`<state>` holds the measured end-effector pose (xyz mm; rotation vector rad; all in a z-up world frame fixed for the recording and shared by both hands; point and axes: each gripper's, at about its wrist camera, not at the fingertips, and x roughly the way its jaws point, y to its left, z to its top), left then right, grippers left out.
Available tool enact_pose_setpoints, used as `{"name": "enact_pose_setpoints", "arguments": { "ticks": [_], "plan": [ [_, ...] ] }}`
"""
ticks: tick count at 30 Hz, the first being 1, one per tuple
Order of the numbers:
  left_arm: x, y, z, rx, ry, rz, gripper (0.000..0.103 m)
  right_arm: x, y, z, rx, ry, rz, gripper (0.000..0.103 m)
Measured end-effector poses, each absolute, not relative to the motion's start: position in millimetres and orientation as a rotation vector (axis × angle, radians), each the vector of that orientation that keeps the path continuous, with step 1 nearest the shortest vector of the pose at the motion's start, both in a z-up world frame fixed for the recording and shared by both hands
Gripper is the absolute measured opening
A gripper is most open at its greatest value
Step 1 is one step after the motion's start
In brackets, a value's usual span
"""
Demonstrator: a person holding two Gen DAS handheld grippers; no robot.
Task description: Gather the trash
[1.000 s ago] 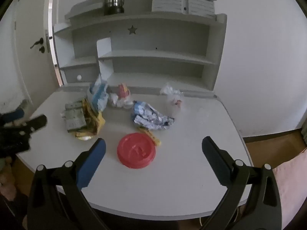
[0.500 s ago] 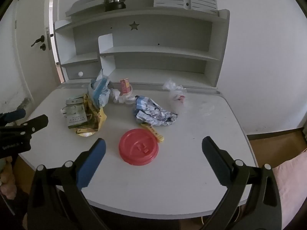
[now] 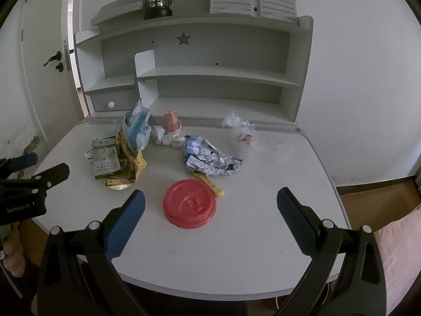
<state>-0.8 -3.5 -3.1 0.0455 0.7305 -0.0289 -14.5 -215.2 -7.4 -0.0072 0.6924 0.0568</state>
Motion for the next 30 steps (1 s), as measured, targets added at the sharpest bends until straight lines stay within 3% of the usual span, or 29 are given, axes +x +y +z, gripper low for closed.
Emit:
{"name": "enact_pose_setpoints", "arguments": {
  "ticks": [30],
  "plan": [
    [-1.8,-3.3,-4.5,0.043,0.73,-0.029,0.097,-12.0,-213.5,-10.3,-0.015,0.712,0.074,0.097]
  ]
}}
